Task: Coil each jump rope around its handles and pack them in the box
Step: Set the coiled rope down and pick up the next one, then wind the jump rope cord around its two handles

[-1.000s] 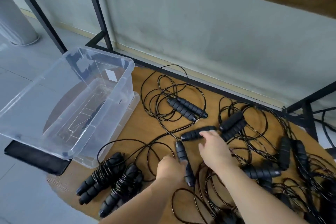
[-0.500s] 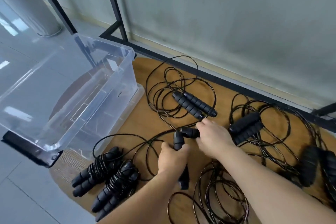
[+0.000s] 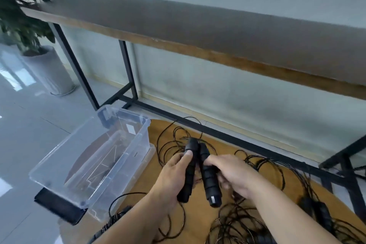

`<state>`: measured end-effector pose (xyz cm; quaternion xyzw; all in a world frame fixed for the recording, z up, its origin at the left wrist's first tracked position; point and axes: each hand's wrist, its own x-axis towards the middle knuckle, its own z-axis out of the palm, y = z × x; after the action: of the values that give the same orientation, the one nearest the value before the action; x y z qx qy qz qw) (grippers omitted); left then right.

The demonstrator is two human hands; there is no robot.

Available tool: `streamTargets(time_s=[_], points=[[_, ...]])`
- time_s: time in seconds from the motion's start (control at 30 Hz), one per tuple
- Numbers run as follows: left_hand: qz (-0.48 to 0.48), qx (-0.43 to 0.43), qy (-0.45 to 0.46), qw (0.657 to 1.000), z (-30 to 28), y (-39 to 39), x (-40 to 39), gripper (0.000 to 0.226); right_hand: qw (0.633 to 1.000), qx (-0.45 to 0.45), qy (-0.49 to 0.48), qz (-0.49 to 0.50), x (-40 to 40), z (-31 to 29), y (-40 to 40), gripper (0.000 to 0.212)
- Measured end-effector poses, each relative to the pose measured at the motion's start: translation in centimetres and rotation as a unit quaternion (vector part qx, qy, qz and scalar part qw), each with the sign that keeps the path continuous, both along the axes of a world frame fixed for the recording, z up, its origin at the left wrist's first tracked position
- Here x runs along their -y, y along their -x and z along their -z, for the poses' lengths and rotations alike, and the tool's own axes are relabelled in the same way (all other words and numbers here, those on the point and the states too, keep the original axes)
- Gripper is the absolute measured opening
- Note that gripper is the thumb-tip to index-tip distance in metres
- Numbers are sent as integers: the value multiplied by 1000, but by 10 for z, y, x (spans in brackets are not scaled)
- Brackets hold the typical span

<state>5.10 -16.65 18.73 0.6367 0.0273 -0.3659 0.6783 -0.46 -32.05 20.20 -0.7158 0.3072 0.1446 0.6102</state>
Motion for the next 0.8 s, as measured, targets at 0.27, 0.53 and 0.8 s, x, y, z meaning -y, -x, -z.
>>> streamTargets(time_s=[0.27, 0.53, 0.8], points=[[-9, -51, 54, 997, -61, 4, 12, 47, 995, 39, 94, 17, -5, -64, 16, 33], [41, -129, 161, 978, -93, 2, -2, 49, 991, 83, 89, 54, -10, -103, 36, 15], [149, 178, -30, 972, -85, 12, -17, 36, 974, 112, -108, 162, -54, -94, 40, 47]])
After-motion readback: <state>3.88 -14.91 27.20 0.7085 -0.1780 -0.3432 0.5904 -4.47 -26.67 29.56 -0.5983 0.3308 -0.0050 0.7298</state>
